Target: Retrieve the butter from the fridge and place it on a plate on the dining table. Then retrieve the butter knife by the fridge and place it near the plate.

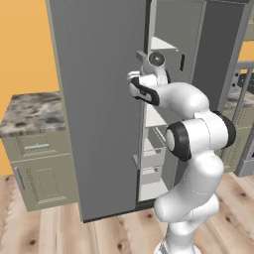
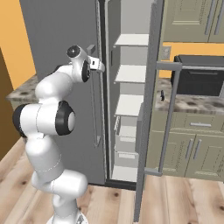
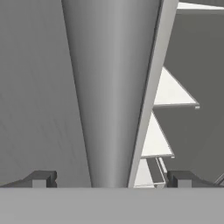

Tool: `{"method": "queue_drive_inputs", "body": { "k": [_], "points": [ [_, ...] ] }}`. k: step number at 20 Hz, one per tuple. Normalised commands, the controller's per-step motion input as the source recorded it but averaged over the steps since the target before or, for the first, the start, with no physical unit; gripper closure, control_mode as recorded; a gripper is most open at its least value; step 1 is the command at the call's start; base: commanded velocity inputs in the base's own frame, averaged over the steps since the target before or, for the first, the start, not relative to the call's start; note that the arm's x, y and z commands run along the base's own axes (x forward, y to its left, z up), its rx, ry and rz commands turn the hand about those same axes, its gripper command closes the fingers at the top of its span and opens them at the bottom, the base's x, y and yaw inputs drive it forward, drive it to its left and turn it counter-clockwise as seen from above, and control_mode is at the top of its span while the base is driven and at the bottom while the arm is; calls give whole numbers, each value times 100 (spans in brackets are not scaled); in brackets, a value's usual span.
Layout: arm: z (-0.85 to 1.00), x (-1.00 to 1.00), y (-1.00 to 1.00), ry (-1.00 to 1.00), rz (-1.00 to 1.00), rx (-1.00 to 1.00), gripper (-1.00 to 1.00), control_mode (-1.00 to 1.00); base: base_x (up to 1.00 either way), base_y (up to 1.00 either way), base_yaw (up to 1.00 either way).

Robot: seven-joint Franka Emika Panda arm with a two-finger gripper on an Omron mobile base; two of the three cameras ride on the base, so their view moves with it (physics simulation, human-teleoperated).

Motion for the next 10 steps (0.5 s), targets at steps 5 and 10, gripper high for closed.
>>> {"method": "queue_drive_inputs", "body": {
  "k": [5, 10],
  "points": [
    [0, 37, 0, -1, 0, 0, -100, -100, 0, 0, 0],
    [0, 19, 0, 0, 0, 0, 100, -100, 0, 0, 0]
  ]
}}
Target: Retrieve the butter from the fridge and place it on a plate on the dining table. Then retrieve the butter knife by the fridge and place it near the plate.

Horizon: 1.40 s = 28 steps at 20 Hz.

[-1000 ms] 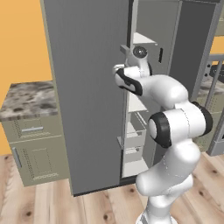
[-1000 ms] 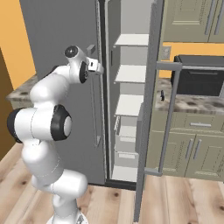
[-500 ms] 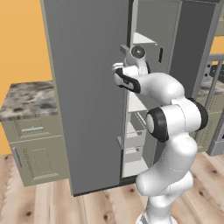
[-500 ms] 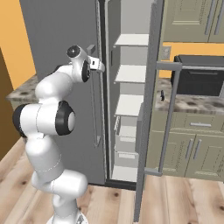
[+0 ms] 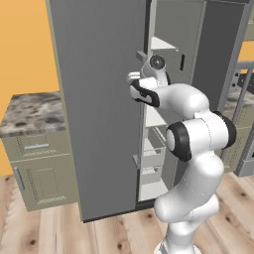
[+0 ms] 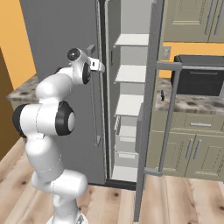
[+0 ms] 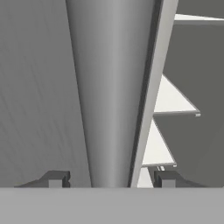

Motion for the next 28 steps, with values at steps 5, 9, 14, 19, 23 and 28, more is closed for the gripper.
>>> {"method": "queue_drive_inputs", "body": {
  "k": [5, 9, 14, 19, 23, 28],
  "points": [
    [0, 0, 0, 0, 0, 0, 100, -100, 0, 0, 0],
    [0, 0, 0, 0, 0, 0, 100, -100, 0, 0, 0],
    [4, -29, 6, 0, 0, 0, 100, -100, 0, 0, 0],
    [15, -66, 13, 0, -3, 0, 100, -100, 0, 0, 0],
    [24, -71, 39, 0, -14, 0, 100, -100, 0, 0, 0],
    [24, -77, 46, 0, -17, 0, 100, -100, 0, 0, 0]
  ]
}}
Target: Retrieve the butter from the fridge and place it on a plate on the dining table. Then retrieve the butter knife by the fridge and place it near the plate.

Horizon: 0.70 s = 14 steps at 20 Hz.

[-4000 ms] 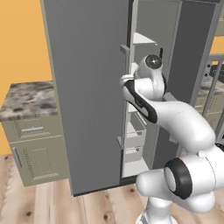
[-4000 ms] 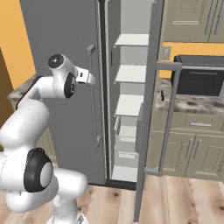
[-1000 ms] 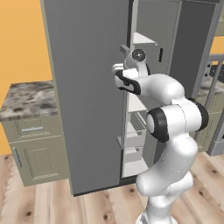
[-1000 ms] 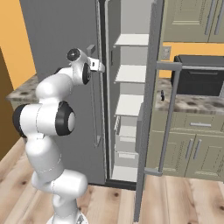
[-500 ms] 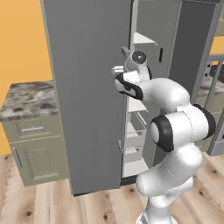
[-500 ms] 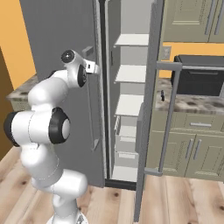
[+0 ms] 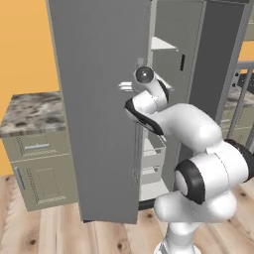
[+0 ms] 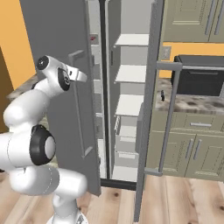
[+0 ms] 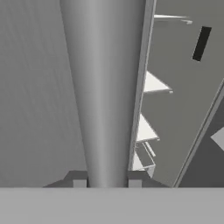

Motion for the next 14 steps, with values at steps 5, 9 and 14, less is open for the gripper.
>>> {"method": "queue_drive_inputs", "body": {
  "k": [5, 9, 14],
  "points": [
    [16, -80, 44, 0, -18, 0, 100, -100, 0, 0, 0],
    [9, -63, 46, 4, -17, -2, 100, -100, 0, 0, 0],
    [3, -55, 42, 4, -17, 0, 100, -100, 0, 0, 0]
  ]
}}
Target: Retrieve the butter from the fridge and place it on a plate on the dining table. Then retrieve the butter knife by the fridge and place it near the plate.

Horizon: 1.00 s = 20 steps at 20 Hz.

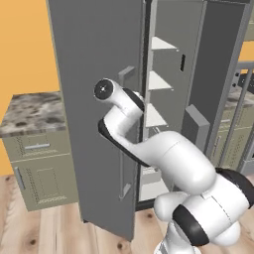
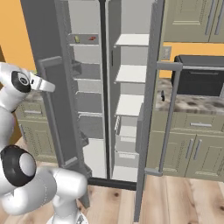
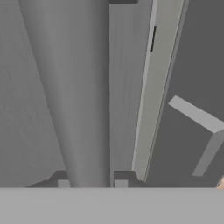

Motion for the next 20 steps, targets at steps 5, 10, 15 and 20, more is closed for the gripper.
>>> {"method": "queue_drive_inputs", "body": {
  "k": [5, 10, 15, 20],
  "points": [
    [0, -41, 39, 3, -16, 0, 100, -100, 0, 0, 0],
    [0, -33, 54, 1, -17, -3, 100, -100, 0, 0, 0],
    [0, -29, 62, 0, -19, -4, 100, -100, 0, 0, 0],
    [0, -14, 64, 0, -19, -3, -100, -100, 0, 0, 0]
  ]
}}
